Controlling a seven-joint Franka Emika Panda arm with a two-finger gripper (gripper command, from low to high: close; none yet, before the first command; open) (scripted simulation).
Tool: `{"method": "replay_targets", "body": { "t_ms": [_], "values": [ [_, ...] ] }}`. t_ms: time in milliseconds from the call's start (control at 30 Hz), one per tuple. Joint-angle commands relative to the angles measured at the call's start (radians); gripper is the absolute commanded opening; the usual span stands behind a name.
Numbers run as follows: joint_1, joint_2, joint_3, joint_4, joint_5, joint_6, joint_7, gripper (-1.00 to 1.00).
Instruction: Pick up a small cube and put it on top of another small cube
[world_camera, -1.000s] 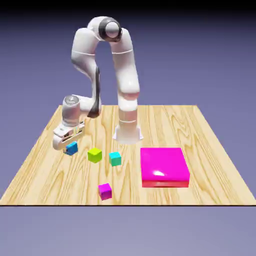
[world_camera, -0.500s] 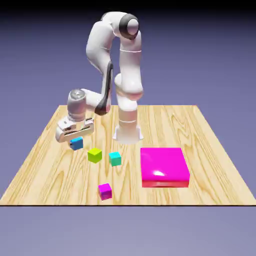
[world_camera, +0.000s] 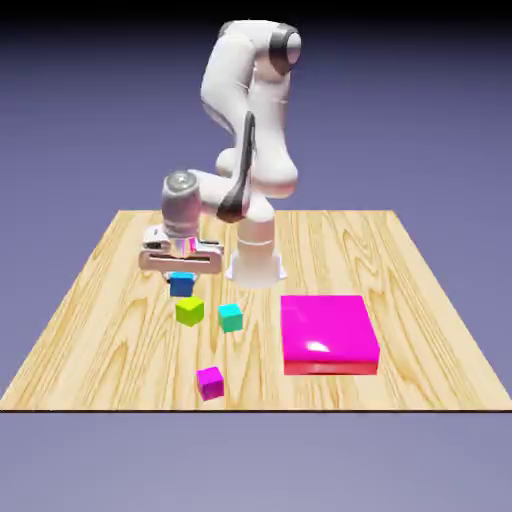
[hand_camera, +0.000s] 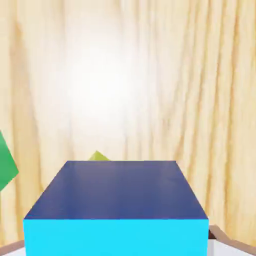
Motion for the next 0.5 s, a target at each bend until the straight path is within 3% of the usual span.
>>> {"method": "replay_targets", "body": {
  "t_ms": [0,333,467],
  "values": [
    [0.036,-0.012,-0.017,-0.005,0.017,-0.012,0.045,-1.0],
    [0.394,-0.132,-0.184,-0.054,0.204,-0.139,0.479,-1.0],
    [0.404,-0.061,-0.183,-0.063,0.229,-0.06,0.468,-1.0]
  ]
}}
